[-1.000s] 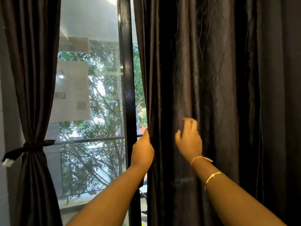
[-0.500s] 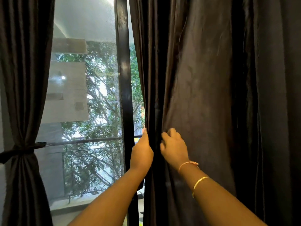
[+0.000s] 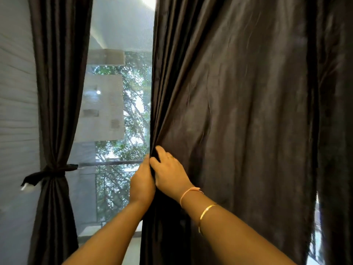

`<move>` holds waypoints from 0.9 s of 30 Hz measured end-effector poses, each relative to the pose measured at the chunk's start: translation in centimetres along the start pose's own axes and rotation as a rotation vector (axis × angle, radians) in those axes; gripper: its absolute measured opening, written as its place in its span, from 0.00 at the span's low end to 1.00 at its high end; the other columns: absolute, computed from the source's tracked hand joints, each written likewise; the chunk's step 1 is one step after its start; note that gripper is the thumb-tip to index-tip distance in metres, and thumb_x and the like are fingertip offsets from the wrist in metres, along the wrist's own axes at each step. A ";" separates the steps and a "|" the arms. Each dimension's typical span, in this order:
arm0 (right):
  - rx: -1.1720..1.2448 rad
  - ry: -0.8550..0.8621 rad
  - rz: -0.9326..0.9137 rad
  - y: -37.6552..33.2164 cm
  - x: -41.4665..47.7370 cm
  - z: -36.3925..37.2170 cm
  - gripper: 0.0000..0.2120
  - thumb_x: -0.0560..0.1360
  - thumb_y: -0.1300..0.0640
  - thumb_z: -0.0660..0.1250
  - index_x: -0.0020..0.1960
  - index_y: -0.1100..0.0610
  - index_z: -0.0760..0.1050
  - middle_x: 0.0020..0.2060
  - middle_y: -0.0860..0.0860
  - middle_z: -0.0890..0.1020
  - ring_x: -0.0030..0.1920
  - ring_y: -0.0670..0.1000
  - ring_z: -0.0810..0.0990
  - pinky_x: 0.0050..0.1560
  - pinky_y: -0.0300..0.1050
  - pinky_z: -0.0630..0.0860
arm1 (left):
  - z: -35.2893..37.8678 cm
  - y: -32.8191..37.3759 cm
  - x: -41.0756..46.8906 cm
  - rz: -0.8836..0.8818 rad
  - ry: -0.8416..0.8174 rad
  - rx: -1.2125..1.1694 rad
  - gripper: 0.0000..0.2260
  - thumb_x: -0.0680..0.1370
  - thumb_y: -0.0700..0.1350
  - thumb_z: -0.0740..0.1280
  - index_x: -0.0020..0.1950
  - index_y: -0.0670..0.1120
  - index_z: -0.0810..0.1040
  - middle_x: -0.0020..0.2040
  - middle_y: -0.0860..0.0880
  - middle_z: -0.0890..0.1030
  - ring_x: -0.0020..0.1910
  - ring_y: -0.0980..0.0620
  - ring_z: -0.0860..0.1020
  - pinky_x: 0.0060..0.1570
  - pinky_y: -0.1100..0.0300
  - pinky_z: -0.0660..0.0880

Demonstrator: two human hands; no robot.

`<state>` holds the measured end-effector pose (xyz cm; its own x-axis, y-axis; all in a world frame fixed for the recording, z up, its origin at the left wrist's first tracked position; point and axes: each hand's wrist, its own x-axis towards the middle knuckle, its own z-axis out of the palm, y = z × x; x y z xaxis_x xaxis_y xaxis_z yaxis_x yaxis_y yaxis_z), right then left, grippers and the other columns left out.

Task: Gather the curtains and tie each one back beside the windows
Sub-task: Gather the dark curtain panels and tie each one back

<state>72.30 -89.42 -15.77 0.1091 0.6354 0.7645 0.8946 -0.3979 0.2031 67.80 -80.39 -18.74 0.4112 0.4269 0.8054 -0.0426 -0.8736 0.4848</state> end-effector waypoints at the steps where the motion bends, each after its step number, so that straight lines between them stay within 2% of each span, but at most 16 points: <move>1: 0.000 -0.008 0.038 0.2 -0.3 0.2 0.13 0.74 0.62 0.58 0.57 0.63 0.71 0.63 0.64 0.69 0.54 0.64 0.72 0.50 0.58 0.71 | 0.2 0.1 0.1 0.010 -0.021 -0.002 0.20 0.77 0.38 0.59 0.69 0.41 0.66 0.60 0.41 0.77 0.57 0.43 0.76 0.52 0.59 0.71; 3: -0.013 -0.034 0.133 1.0 -1.1 0.4 0.12 0.77 0.59 0.55 0.58 0.61 0.69 0.57 0.60 0.72 0.54 0.62 0.73 0.49 0.57 0.71 | 0.9 0.7 0.2 0.010 -0.074 0.001 0.19 0.77 0.37 0.59 0.69 0.44 0.67 0.56 0.41 0.79 0.52 0.41 0.77 0.49 0.56 0.72; 5: -0.036 -0.068 0.245 2.2 -2.2 0.4 0.12 0.79 0.57 0.54 0.59 0.59 0.67 0.56 0.58 0.74 0.55 0.60 0.75 0.48 0.55 0.72 | 2.0 1.3 0.2 -0.010 -0.123 0.006 0.19 0.78 0.39 0.58 0.69 0.47 0.67 0.52 0.40 0.80 0.48 0.40 0.77 0.43 0.53 0.70; 7: -0.028 -0.087 0.321 3.3 -3.1 0.4 0.12 0.79 0.55 0.53 0.59 0.59 0.66 0.55 0.59 0.76 0.54 0.60 0.77 0.46 0.54 0.72 | 3.1 1.9 0.1 0.001 -0.160 -0.013 0.21 0.78 0.39 0.58 0.71 0.49 0.65 0.53 0.40 0.80 0.48 0.40 0.78 0.40 0.56 0.67; 9: -0.005 -0.108 0.347 4.3 -3.7 0.3 0.12 0.80 0.55 0.53 0.59 0.60 0.66 0.54 0.60 0.77 0.52 0.61 0.78 0.44 0.53 0.71 | 4.1 2.8 -0.1 0.030 -0.188 -0.051 0.19 0.78 0.40 0.58 0.70 0.47 0.67 0.49 0.42 0.80 0.44 0.46 0.77 0.38 0.59 0.65; 11: 0.043 -0.112 0.359 5.2 -4.3 0.0 0.12 0.81 0.55 0.52 0.58 0.61 0.66 0.52 0.60 0.78 0.50 0.63 0.78 0.42 0.53 0.71 | 4.6 3.7 -0.1 0.042 -0.216 -0.109 0.14 0.79 0.40 0.58 0.65 0.45 0.72 0.43 0.45 0.80 0.38 0.53 0.74 0.37 0.63 0.67; 14: 0.112 -0.078 0.343 6.5 -5.0 -0.7 0.10 0.80 0.55 0.55 0.56 0.60 0.67 0.49 0.61 0.79 0.47 0.64 0.78 0.40 0.54 0.70 | 5.1 4.7 0.2 0.064 -0.272 -0.186 0.09 0.79 0.37 0.59 0.55 0.41 0.75 0.44 0.43 0.80 0.40 0.49 0.76 0.43 0.56 0.73; 16: 0.166 -0.059 0.359 7.3 -5.5 -1.1 0.08 0.78 0.55 0.57 0.53 0.59 0.68 0.46 0.61 0.80 0.46 0.64 0.78 0.39 0.53 0.70 | 5.6 5.2 0.5 0.074 -0.306 -0.200 0.06 0.78 0.36 0.59 0.51 0.40 0.75 0.43 0.43 0.80 0.41 0.47 0.76 0.41 0.57 0.69; 18: 0.254 -0.051 0.407 8.0 -5.8 -1.5 0.07 0.75 0.57 0.60 0.51 0.58 0.69 0.44 0.61 0.81 0.45 0.64 0.78 0.39 0.52 0.71 | 6.1 5.7 0.5 0.065 -0.335 -0.229 0.05 0.78 0.35 0.60 0.49 0.41 0.75 0.41 0.47 0.77 0.42 0.49 0.75 0.36 0.62 0.64; 21: 0.424 -0.048 0.500 8.9 -6.2 -1.4 0.04 0.72 0.60 0.63 0.43 0.58 0.68 0.33 0.54 0.77 0.36 0.57 0.75 0.39 0.51 0.72 | 6.7 6.5 0.4 0.047 -0.394 -0.291 0.11 0.79 0.35 0.59 0.58 0.40 0.76 0.47 0.48 0.77 0.47 0.52 0.75 0.39 0.69 0.64; 22: 0.484 -0.036 0.543 9.1 -6.3 -1.5 0.07 0.72 0.61 0.64 0.39 0.56 0.66 0.31 0.51 0.74 0.34 0.54 0.72 0.38 0.48 0.70 | 6.9 6.7 0.3 0.027 -0.415 -0.315 0.11 0.80 0.37 0.58 0.60 0.41 0.75 0.49 0.48 0.78 0.49 0.52 0.75 0.41 0.69 0.65; 23: 0.543 -0.021 0.576 9.4 -6.5 -1.5 0.10 0.72 0.61 0.65 0.37 0.54 0.64 0.30 0.50 0.72 0.34 0.52 0.70 0.37 0.46 0.68 | 7.1 7.1 0.1 -0.001 -0.426 -0.337 0.11 0.80 0.39 0.58 0.60 0.43 0.75 0.50 0.48 0.79 0.51 0.51 0.76 0.43 0.68 0.66; 25: 0.690 -0.002 0.627 9.7 -6.9 -1.6 0.10 0.72 0.64 0.65 0.38 0.55 0.65 0.31 0.51 0.73 0.36 0.48 0.70 0.37 0.42 0.66 | 7.5 7.6 -0.2 -0.048 -0.391 -0.342 0.09 0.80 0.47 0.59 0.53 0.48 0.77 0.47 0.51 0.80 0.49 0.50 0.78 0.45 0.61 0.70; 26: 0.767 -0.002 0.640 9.7 -7.0 -1.8 0.10 0.72 0.67 0.64 0.38 0.56 0.66 0.33 0.50 0.73 0.36 0.45 0.71 0.38 0.39 0.67 | 7.7 7.9 -0.3 -0.054 -0.353 -0.336 0.08 0.79 0.51 0.61 0.50 0.49 0.77 0.45 0.52 0.81 0.47 0.51 0.79 0.44 0.60 0.73; 27: 0.836 -0.013 0.641 9.7 -7.2 -2.0 0.11 0.72 0.69 0.63 0.38 0.55 0.67 0.33 0.49 0.74 0.35 0.41 0.73 0.38 0.35 0.69 | 7.8 8.1 -0.5 -0.051 -0.316 -0.332 0.09 0.78 0.53 0.62 0.49 0.50 0.77 0.43 0.53 0.81 0.45 0.53 0.79 0.42 0.63 0.73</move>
<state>79.33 -99.14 -18.07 0.6678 0.4765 0.5719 0.6814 -0.0821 -0.7273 74.40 -89.47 -17.89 0.6759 0.3305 0.6587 -0.2826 -0.7092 0.6459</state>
